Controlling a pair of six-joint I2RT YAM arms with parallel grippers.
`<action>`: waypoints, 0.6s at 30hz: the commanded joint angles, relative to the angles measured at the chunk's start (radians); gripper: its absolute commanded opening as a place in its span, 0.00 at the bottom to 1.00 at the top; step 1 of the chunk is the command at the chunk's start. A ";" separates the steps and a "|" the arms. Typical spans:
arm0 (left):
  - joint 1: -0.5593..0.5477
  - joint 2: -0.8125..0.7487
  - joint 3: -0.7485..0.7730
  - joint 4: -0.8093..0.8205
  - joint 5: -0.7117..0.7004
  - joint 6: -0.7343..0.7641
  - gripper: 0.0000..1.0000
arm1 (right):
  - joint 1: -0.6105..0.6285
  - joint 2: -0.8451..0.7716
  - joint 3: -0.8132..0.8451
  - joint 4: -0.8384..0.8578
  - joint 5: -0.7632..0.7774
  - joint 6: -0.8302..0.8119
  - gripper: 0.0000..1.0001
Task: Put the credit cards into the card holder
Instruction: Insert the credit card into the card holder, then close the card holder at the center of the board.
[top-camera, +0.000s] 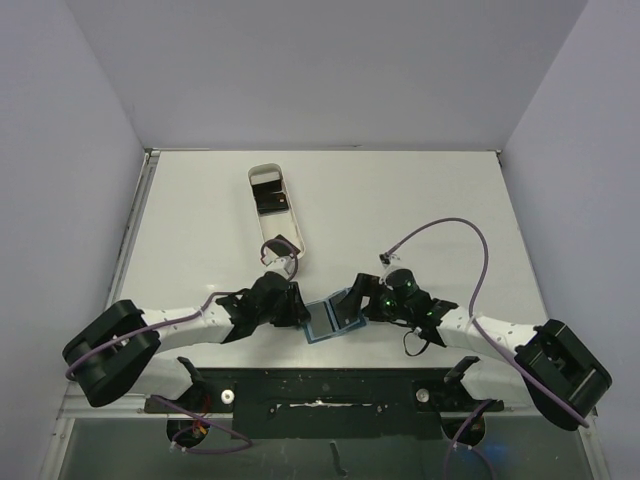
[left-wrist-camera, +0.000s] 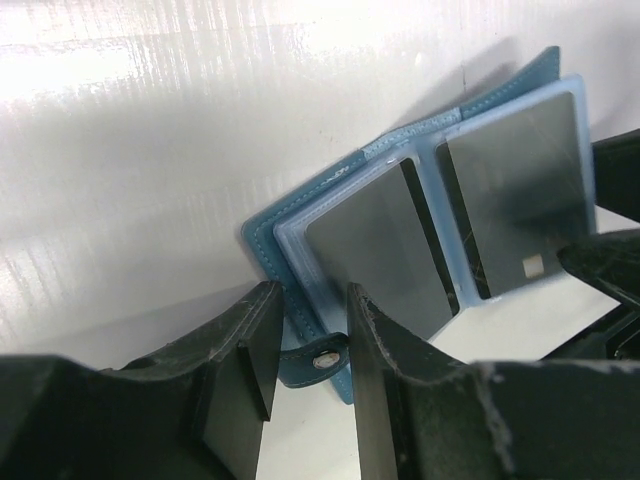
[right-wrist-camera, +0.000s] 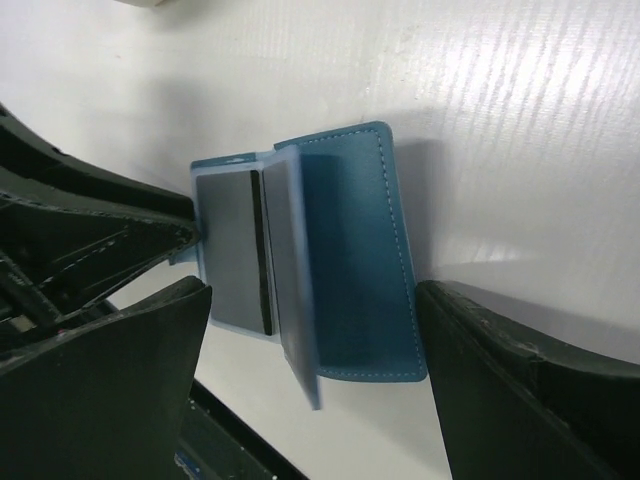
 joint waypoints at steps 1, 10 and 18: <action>-0.004 0.029 0.001 0.043 0.022 -0.012 0.30 | 0.005 -0.070 0.003 0.141 -0.116 0.062 0.84; -0.004 0.036 0.010 0.064 0.031 -0.018 0.30 | 0.007 -0.141 -0.003 0.159 -0.157 0.074 0.83; -0.003 0.035 0.009 0.118 0.059 -0.030 0.29 | 0.041 -0.102 -0.001 0.210 -0.178 0.097 0.81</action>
